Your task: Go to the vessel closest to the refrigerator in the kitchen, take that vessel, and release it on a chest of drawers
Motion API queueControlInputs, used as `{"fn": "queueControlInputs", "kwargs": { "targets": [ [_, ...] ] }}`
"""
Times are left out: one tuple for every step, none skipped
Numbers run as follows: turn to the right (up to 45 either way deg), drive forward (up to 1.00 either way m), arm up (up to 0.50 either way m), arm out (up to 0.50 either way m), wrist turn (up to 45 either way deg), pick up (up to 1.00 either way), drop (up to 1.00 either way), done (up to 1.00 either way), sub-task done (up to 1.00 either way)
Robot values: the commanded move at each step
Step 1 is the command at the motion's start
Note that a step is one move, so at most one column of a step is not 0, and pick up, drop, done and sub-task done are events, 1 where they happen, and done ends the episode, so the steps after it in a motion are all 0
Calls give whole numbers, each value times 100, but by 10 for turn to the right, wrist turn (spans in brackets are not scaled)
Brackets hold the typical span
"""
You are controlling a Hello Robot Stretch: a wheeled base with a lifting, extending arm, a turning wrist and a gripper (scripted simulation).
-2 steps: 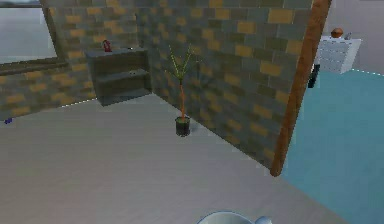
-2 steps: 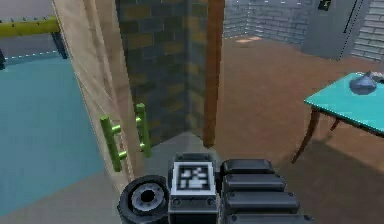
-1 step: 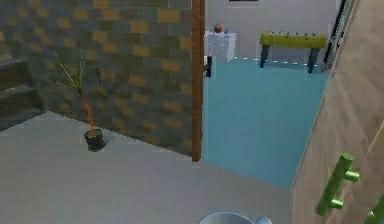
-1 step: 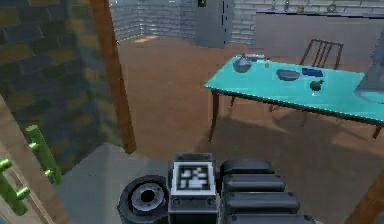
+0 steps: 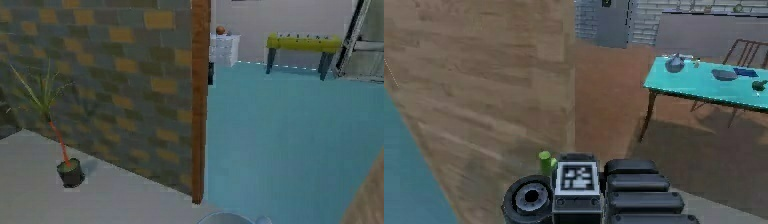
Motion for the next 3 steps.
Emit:
{"fn": "queueControlInputs", "kwargs": {
  "targets": [
    [120, 0, 0, 0, 0, 0, 0, 0, 0],
    [0, 100, 0, 0, 0, 0, 0, 0, 0],
    [90, 0, 0, 0, 0, 0, 0, 0, 0]
  ]
}}
